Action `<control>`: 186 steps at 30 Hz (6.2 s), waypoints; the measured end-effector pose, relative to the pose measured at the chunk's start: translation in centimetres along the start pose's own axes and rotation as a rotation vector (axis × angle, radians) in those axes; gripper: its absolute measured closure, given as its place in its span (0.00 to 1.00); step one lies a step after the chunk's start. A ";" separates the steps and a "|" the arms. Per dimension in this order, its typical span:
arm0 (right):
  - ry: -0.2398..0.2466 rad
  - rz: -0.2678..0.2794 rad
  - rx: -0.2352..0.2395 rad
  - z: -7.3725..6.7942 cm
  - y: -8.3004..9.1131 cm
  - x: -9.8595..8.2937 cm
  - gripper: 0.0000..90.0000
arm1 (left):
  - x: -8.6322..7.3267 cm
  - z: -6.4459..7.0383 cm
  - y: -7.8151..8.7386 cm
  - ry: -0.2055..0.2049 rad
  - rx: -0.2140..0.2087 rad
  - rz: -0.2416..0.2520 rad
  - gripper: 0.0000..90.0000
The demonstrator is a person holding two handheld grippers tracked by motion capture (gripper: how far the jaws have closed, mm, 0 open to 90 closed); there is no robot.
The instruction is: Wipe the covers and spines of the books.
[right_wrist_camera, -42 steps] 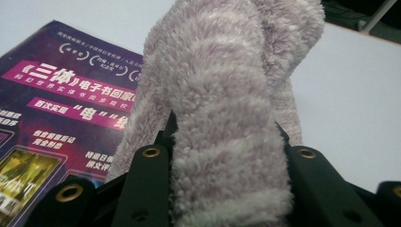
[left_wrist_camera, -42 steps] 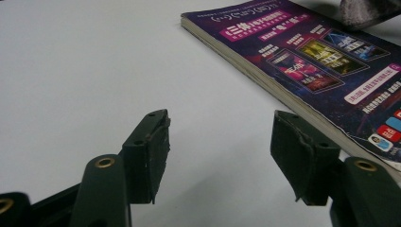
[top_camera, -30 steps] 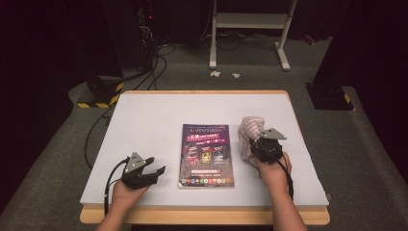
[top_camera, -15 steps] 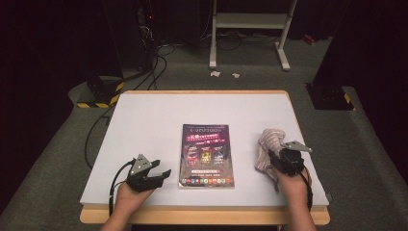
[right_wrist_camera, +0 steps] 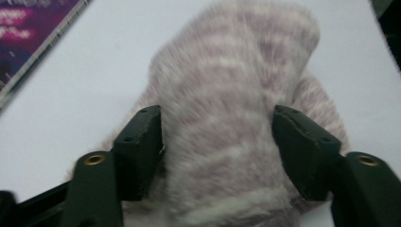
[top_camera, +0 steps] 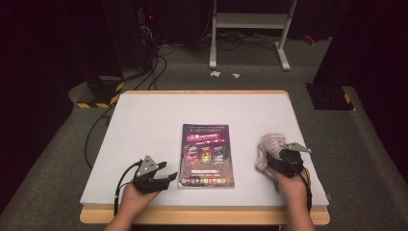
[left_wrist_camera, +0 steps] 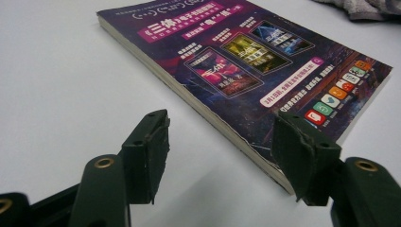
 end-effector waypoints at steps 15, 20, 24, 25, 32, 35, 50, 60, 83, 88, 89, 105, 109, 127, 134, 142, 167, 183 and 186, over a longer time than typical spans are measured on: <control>0.059 0.138 0.082 -3.5 3.6 2.2 0.32 | 0.1 1.1 -1.2 -0.018 -0.025 -0.040 0.41; 0.079 0.094 0.165 -5.4 3.1 1.6 0.37 | 0.2 1.6 -1.5 -0.033 -0.036 -0.043 0.42; 0.140 0.080 0.184 -7.5 2.7 0.9 0.36 | 0.2 2.1 -2.1 -0.045 -0.029 -0.065 0.41; 0.148 0.077 0.195 -8.5 2.6 0.4 0.36 | 0.2 2.3 -2.4 -0.050 -0.027 -0.077 0.41; 0.192 0.018 0.251 -11.4 1.7 -1.4 0.36 | 0.2 2.8 -3.0 -0.046 -0.026 -0.107 0.41; 0.208 0.009 0.270 -12.2 1.4 -1.7 0.36 | 0.2 2.8 -3.1 -0.051 -0.022 -0.113 0.41; 0.181 -0.078 0.337 -14.1 -0.6 -2.6 0.33 | 0.0 2.4 -3.4 0.013 -0.045 -0.134 0.40; 0.142 -0.080 0.328 -14.4 -0.8 -2.6 0.31 | 0.1 2.6 -3.5 0.025 -0.063 -0.140 0.46; 0.116 0.099 0.390 -16.2 2.0 -0.7 0.36 | 0.0 2.7 -3.3 0.014 -0.041 -0.144 0.47; 0.151 0.103 0.434 -17.7 2.6 -0.6 0.39 | 0.0 2.6 -3.2 0.018 -0.039 -0.144 0.47; 0.177 0.085 0.444 -18.5 2.5 -0.7 0.36 | 0.0 2.6 -3.2 0.017 -0.037 -0.142 0.47; 0.194 0.090 0.379 -18.5 1.9 -1.2 0.40 | -0.1 2.9 -3.0 -0.005 -0.017 -0.129 0.46; 0.172 0.091 0.375 -18.3 1.6 -1.4 0.41 | -0.1 2.8 -2.9 -0.010 -0.027 -0.133 0.46; 0.205 0.112 0.287 -18.0 1.4 -1.9 0.54 | -0.2 1.7 -1.1 -0.005 -0.006 -0.100 0.45; 0.184 0.116 0.266 -17.3 1.2 -1.8 0.64 | -0.3 1.3 -0.9 0.007 0.002 -0.100 0.45; 0.150 0.107 0.257 -16.0 0.4 -1.6 0.74 | -0.5 1.1 -1.0 0.015 0.005 -0.103 0.45; 0.042 0.198 0.311 -11.5 -0.3 2.2 0.94 | -1.0 0.4 -0.5 0.029 0.027 -0.068 0.44; 0.119 0.280 0.294 -13.1 1.7 2.6 0.94 | -1.1 0.3 -0.2 0.015 0.042 -0.062 0.43; 0.122 0.296 0.300 -13.3 2.1 2.9 0.94 | -1.2 0.4 0.0 0.014 0.047 -0.059 0.43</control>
Point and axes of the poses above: each handheld gripper's, and its own axes: y roughly backward along the jaws, x roughly out of its top, z roughly to its right, the point moved 1 cm from there along -y, roughly forward along the jaws, and after that the axes turned 2 degrees about x, right-handed, at the moved point
